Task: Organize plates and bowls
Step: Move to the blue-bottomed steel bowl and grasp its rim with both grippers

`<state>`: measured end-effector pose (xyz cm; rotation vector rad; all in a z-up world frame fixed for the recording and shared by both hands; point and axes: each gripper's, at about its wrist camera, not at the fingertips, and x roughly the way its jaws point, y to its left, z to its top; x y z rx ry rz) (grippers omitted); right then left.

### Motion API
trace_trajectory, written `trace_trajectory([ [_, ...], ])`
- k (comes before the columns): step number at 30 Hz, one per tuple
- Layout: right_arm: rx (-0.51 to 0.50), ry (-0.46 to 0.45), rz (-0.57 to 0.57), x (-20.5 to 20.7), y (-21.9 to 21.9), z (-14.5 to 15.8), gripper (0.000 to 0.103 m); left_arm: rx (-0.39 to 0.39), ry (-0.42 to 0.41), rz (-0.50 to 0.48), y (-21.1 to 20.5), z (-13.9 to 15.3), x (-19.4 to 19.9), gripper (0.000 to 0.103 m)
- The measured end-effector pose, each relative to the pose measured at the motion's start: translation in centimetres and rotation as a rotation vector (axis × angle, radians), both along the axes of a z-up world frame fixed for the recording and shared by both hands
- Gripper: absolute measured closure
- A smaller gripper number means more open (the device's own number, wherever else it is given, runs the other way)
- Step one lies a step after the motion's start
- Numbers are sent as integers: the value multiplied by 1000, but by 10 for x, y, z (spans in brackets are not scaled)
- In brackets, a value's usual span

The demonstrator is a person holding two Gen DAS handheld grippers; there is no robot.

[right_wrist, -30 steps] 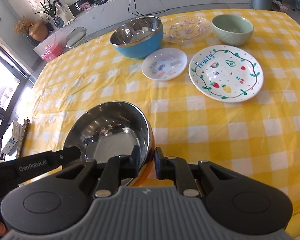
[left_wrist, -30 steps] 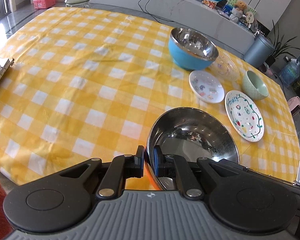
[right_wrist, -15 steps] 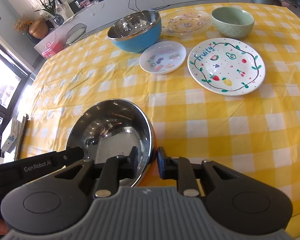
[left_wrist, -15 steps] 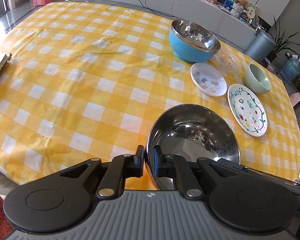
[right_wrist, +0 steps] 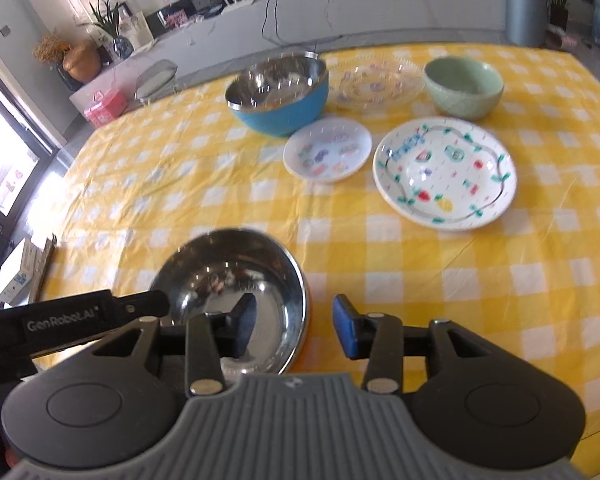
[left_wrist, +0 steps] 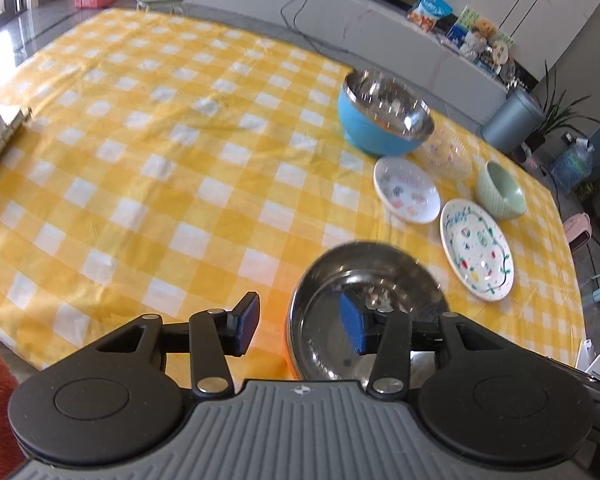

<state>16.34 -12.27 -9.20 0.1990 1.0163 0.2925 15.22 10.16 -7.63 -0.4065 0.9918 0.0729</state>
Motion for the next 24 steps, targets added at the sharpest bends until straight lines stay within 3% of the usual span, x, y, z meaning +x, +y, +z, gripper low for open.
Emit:
trace_trajectory([
  [9, 5, -69, -50, -1, -19, 31, 51, 62, -107, -97, -14, 49, 9, 49],
  [15, 30, -105, -91, 12, -36, 54, 47, 44, -170, -160, -17, 78, 27, 49],
  [17, 36, -110, -98, 19, -40, 58, 42, 39, -183, -170, -17, 83, 35, 49],
  [24, 46, -83, -72, 62, -36, 67, 43, 40, -186, -199, -16, 84, 86, 49],
])
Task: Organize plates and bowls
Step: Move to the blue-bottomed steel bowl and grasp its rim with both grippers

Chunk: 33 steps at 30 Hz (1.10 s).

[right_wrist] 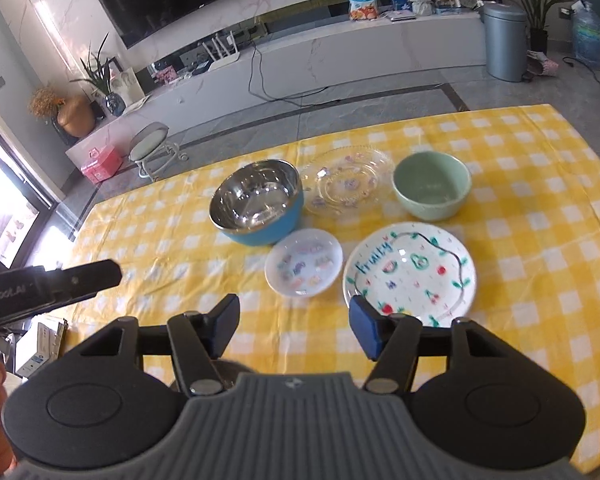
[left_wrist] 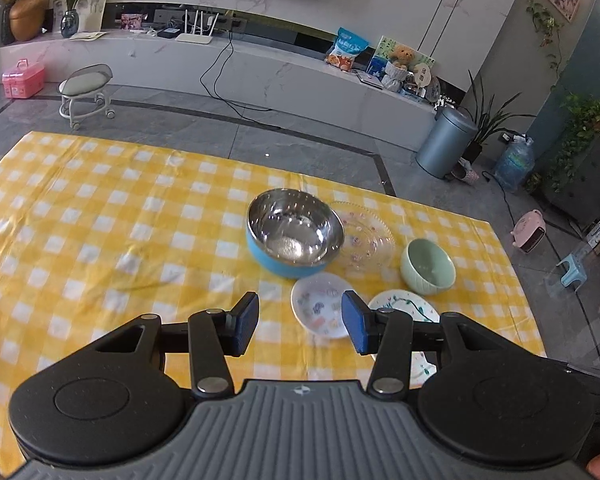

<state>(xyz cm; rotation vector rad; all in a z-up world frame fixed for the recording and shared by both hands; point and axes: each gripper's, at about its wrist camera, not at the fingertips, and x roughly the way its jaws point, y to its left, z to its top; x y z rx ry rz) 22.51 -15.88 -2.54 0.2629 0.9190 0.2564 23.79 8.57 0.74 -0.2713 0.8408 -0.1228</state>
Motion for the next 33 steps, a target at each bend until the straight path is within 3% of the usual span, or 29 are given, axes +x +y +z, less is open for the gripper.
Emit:
trace_trajectory([
  [5, 49, 109, 48, 56, 10, -12, 43, 12, 54, -51, 4, -14, 50, 49],
  [8, 73, 182, 40, 96, 15, -26, 43, -20, 136, -50, 11, -30, 86, 49],
  [11, 43, 206, 12, 136, 21, -38, 46, -58, 160, -23, 21, -47, 118, 49],
  [15, -2, 237, -15, 179, 29, -55, 53, -14, 184, -19, 23, -69, 155, 49],
  [22, -79, 279, 16, 226, 53, -85, 62, 21, 276, 17, 29, -106, 195, 66],
  [24, -81, 301, 28, 233, 59, -94, 69, 3, 285, 21, 30, -112, 200, 70],
  [27, -87, 316, 38, 240, 65, -104, 72, -22, 308, 18, 31, -118, 203, 84],
  [30, -83, 326, 49, 244, 67, -109, 84, -59, 327, 19, 31, -123, 206, 90],
  [33, -92, 334, 52, 244, 69, -112, 89, -39, 325, 14, 27, -123, 207, 96],
])
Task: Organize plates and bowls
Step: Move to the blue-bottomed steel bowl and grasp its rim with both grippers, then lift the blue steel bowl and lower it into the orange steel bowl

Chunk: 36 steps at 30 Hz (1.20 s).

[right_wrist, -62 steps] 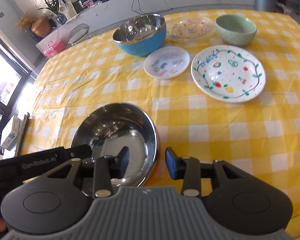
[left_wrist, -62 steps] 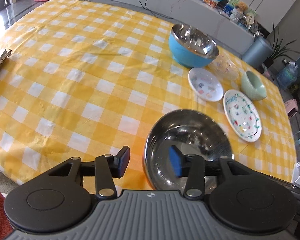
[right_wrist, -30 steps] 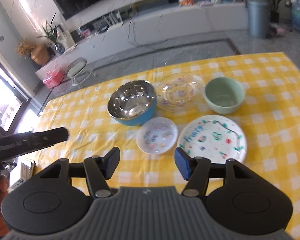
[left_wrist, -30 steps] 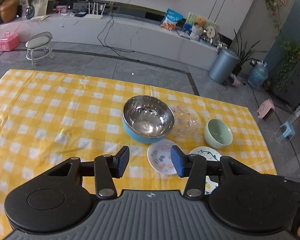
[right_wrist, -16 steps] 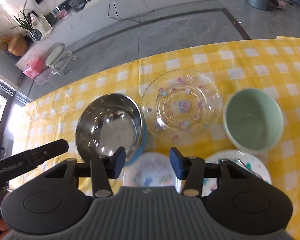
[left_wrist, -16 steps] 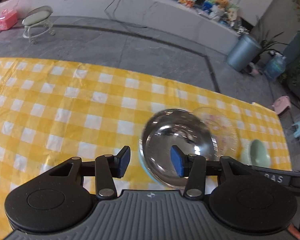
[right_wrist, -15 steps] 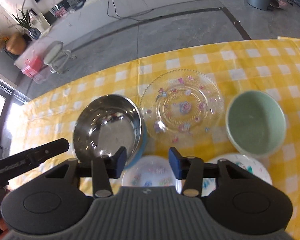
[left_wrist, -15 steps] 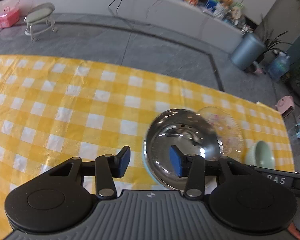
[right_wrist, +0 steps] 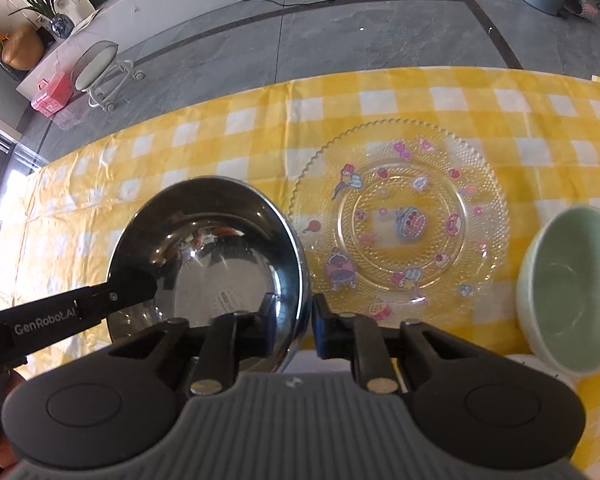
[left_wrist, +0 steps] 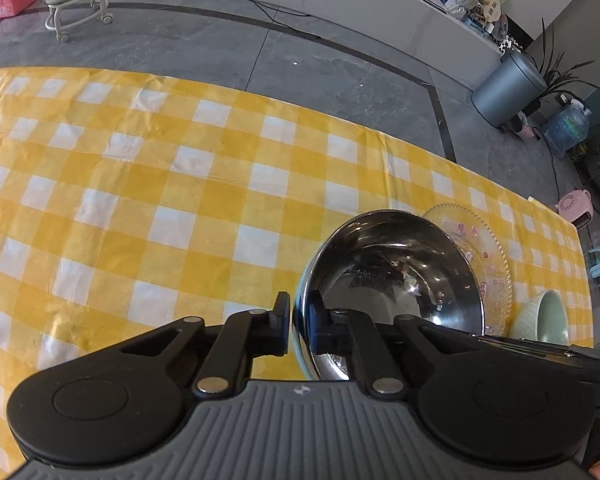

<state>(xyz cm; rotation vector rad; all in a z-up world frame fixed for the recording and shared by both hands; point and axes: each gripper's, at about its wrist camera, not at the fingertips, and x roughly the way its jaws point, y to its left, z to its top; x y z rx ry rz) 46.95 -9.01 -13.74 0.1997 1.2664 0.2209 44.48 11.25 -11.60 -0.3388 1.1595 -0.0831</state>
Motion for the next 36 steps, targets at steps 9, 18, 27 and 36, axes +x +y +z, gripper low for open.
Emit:
trace_trajectory([
  [9, 9, -13, -15, -10, 0, 21, 94, 47, -35, -7, -2, 30, -19, 97],
  [18, 1, -66, 50, -72, 8, 77, 96, 95, -50, 49, -1, 85, -86, 98],
  [27, -30, -71, 129, -170, 7, 130, 96, 51, -49, 80, 2, 122, -176, 97],
  [36, -55, -62, 159, -251, -4, 147, 95, 41, -13, 72, -6, 133, -247, 96],
])
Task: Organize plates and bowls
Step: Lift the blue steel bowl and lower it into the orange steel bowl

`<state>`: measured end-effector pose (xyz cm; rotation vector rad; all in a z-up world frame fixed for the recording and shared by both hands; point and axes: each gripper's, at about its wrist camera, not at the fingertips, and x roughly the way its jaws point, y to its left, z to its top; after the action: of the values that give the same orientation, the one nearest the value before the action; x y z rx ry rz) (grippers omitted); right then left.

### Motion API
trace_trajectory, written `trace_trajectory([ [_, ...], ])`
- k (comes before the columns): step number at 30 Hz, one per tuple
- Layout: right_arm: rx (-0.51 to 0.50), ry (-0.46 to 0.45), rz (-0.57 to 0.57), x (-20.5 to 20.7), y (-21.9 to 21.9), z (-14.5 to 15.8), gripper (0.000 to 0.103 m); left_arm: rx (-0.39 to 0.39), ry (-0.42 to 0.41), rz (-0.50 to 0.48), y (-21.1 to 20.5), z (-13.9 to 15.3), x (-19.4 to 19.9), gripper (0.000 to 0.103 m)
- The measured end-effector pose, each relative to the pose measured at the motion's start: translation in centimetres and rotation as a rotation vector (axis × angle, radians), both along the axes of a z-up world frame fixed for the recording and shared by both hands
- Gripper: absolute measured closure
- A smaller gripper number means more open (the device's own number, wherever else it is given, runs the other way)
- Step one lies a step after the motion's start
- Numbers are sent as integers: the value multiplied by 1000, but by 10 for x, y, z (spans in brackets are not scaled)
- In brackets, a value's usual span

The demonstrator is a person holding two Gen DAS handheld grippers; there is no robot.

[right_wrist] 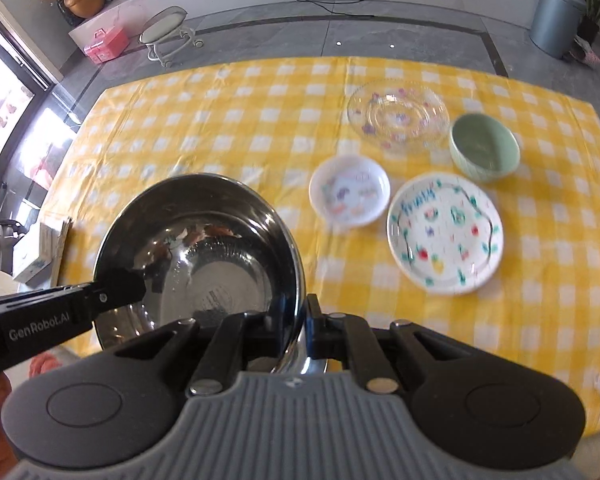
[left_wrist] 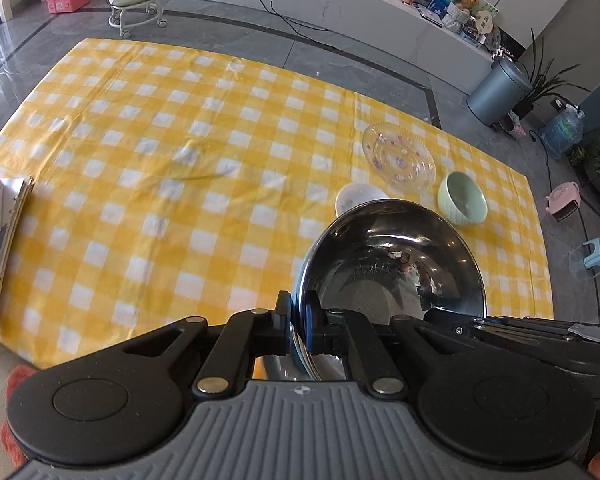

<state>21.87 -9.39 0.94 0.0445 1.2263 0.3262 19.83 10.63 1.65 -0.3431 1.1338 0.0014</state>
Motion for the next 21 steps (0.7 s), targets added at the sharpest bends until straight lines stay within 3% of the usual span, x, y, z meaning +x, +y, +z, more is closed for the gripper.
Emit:
trace_trajectory([
  [10, 34, 51, -17, -51, -10, -13, 95, 52, 33, -10, -12, -5, -41, 97],
  [21, 9, 75, -44, -54, -11, -30, 95, 6, 80, -16, -9, -30, -46, 97],
])
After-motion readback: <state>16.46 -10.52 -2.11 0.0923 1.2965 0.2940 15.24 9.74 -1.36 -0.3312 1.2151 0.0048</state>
